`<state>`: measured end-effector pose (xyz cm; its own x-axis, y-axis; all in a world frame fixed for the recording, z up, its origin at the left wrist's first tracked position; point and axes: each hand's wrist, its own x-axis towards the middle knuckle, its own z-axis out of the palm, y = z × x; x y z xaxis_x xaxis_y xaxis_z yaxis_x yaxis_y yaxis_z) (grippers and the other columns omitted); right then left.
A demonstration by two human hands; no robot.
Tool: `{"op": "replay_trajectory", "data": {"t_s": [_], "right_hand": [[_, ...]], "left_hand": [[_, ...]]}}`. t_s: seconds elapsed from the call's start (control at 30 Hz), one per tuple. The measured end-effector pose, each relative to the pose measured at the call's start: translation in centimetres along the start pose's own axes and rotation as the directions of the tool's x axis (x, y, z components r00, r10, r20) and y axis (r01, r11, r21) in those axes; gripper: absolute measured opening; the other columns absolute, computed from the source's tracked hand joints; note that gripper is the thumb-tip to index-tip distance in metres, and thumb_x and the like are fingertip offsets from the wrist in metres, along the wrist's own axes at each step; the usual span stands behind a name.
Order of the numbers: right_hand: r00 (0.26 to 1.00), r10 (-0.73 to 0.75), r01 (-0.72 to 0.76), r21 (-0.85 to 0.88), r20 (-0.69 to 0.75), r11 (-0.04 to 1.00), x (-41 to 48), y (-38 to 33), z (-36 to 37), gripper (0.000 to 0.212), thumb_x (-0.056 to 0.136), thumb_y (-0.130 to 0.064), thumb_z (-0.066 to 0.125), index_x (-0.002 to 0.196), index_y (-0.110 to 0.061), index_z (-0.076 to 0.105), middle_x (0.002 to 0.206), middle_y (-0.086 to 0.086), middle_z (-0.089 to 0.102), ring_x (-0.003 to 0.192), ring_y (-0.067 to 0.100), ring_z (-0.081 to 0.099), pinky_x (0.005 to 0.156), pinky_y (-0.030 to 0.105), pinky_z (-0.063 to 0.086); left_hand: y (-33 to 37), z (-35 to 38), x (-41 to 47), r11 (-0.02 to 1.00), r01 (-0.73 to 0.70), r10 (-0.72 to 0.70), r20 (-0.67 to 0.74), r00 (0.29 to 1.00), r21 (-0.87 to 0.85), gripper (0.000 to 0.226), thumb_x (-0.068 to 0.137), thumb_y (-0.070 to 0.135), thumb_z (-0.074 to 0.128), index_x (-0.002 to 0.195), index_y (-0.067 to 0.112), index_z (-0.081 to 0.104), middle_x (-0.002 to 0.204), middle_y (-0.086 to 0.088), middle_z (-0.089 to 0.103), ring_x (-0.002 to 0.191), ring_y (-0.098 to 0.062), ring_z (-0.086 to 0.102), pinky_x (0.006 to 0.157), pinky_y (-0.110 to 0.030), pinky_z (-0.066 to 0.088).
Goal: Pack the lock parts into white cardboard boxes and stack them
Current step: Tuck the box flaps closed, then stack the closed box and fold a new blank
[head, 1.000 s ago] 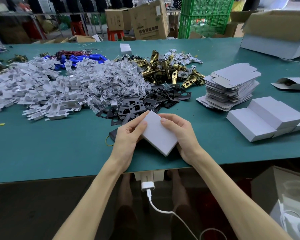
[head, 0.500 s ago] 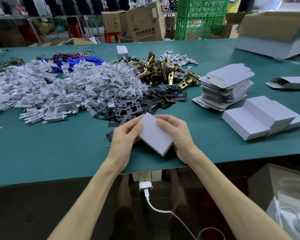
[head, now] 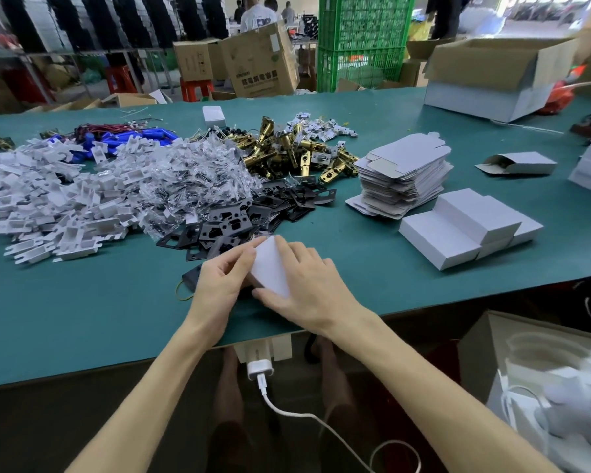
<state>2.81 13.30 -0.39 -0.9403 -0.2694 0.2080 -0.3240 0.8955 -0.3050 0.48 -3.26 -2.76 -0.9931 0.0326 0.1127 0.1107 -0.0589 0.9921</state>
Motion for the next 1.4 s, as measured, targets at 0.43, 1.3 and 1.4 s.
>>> {"op": "replay_trajectory", "data": {"t_s": [0.43,1.3,1.4], "right_hand": [[0.923,0.306,-0.321,-0.031,-0.234,0.946,0.0,10.1,-10.0,0.053,0.095,-0.043,0.061,0.133,-0.005,0.054,0.13,0.018,0.055,0.12,0.038,0.051,0.091,0.043,0.047],[0.83,0.557,-0.531,-0.355,-0.034,0.77,0.7,17.5,-9.1,0.056,0.109,-0.035,0.041,0.159,-0.039,0.015,0.169,-0.005,0.011,0.152,0.049,0.006,0.115,0.073,0.009],[0.831,0.547,-0.55,-0.305,-0.103,0.777,0.9,16.8,-9.2,0.055,0.106,-0.032,0.049,0.156,-0.028,0.026,0.163,0.004,0.025,0.15,0.044,0.016,0.115,0.072,0.014]], "left_hand": [[0.1,0.5,-0.3,0.998,-0.025,0.02,0.082,0.996,0.058,0.028,0.108,0.01,0.051,0.125,0.006,0.072,0.123,-0.001,0.076,0.121,-0.014,0.068,0.097,-0.035,0.059],[-0.5,0.0,0.0,0.995,-0.024,0.014,0.092,0.996,0.101,0.028,0.109,0.013,0.05,0.122,0.013,0.075,0.122,0.002,0.076,0.113,-0.016,0.073,0.1,-0.038,0.057],[-0.5,0.0,0.0,0.994,-0.03,0.02,0.092,0.996,0.105,0.028,0.109,0.012,0.051,0.122,0.013,0.076,0.122,0.002,0.077,0.113,-0.016,0.073,0.1,-0.034,0.058]]}}
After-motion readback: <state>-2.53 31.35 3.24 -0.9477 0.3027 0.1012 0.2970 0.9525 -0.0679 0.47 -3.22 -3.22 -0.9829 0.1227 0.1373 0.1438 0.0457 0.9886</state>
